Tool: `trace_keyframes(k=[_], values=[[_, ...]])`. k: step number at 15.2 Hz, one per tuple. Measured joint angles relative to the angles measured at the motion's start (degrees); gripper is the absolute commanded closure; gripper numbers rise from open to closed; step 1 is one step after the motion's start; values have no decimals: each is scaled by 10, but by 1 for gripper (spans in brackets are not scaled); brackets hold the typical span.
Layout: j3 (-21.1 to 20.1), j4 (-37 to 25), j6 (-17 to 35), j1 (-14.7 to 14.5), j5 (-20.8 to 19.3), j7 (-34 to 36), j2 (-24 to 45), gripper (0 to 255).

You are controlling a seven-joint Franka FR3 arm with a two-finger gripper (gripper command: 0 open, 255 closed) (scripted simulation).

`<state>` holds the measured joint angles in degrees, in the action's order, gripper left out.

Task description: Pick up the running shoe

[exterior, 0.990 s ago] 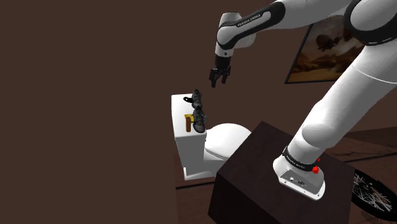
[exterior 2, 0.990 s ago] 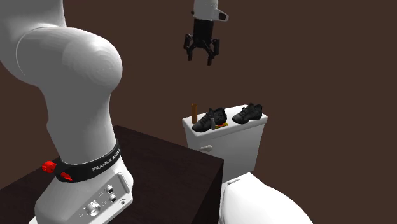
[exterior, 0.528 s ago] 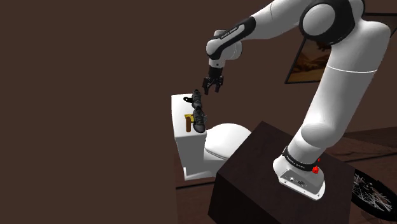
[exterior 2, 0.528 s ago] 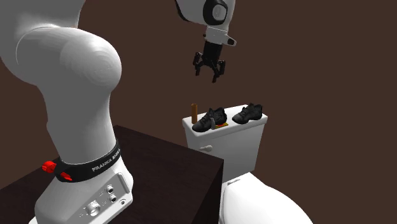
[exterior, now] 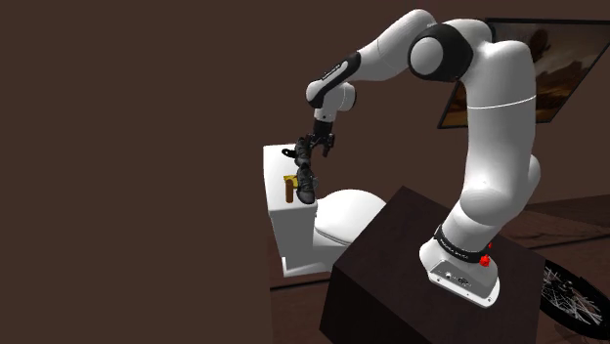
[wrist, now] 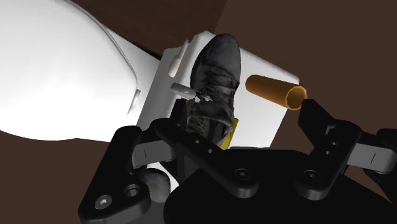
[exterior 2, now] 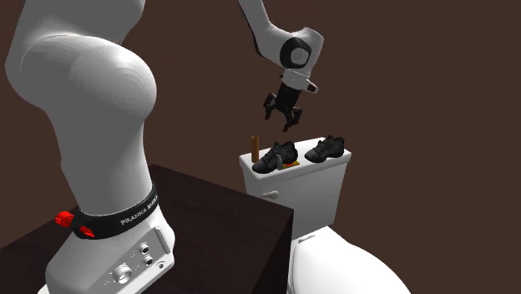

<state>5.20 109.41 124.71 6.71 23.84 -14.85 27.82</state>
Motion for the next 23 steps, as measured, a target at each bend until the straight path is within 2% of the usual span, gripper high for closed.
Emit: trace_keyframes(k=[7,14,15,23], values=[[-21,-121,-13,29,50,-1,146,0],[-27,-145,8,34,59,-12,196,0],[-27,-146,10,34,59,-13,198,255],[-27,-146,12,34,60,-13,199,255]])
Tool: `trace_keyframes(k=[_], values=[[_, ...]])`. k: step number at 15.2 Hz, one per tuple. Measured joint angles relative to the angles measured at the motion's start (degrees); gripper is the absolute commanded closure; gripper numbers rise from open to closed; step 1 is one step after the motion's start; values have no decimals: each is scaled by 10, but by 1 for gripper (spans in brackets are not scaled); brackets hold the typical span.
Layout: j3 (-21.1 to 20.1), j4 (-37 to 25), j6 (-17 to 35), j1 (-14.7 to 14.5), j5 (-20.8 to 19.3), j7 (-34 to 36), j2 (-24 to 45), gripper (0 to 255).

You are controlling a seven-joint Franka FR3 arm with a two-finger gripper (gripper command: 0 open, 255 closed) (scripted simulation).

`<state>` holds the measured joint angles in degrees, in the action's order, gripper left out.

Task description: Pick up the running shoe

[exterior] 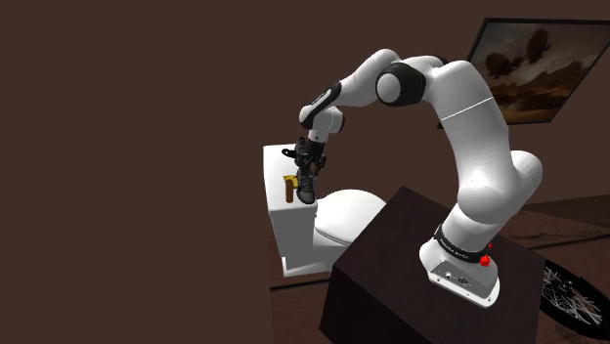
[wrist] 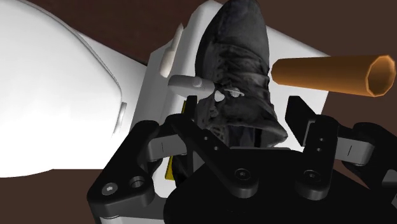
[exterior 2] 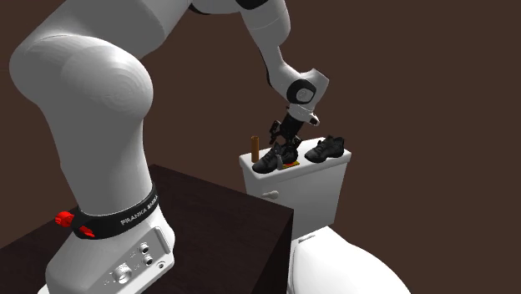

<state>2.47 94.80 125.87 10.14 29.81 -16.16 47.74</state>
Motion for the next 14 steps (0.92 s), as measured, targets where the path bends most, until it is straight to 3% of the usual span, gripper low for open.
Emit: trace_keyframes(k=[14], values=[[8,26,-40,-4,-12,19,-67,255]])
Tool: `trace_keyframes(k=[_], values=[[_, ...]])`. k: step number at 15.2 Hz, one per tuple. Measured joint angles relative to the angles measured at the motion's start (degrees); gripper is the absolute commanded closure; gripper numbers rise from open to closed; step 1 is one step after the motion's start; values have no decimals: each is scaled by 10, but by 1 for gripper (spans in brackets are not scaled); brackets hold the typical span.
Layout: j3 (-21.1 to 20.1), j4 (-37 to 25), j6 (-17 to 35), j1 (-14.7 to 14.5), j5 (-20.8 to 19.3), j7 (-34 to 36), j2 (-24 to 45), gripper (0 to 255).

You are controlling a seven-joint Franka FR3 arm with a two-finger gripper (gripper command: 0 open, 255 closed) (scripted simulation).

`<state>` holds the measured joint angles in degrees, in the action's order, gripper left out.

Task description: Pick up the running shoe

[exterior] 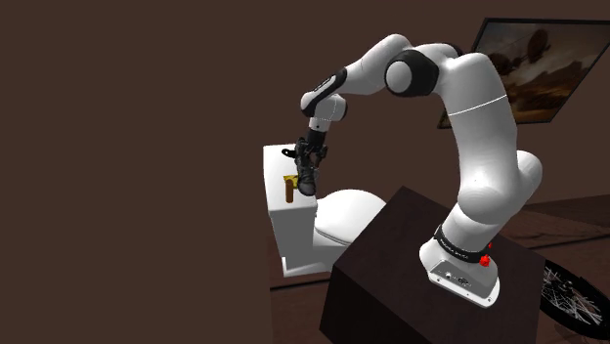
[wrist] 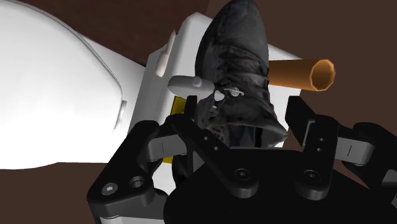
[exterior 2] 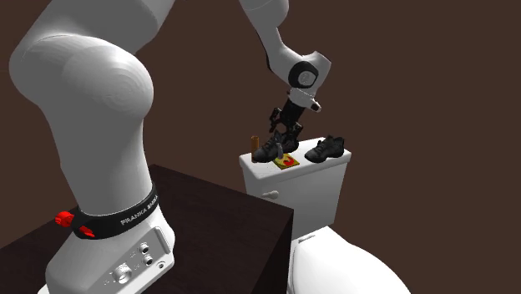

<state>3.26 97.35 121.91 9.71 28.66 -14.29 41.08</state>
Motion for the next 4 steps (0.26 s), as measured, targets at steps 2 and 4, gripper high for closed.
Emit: trace_keyframes(k=[2,4], values=[[2,4,-8,-1,-3,4,-13,255],[3,3,-16,-1,-5,8,-20,255]])
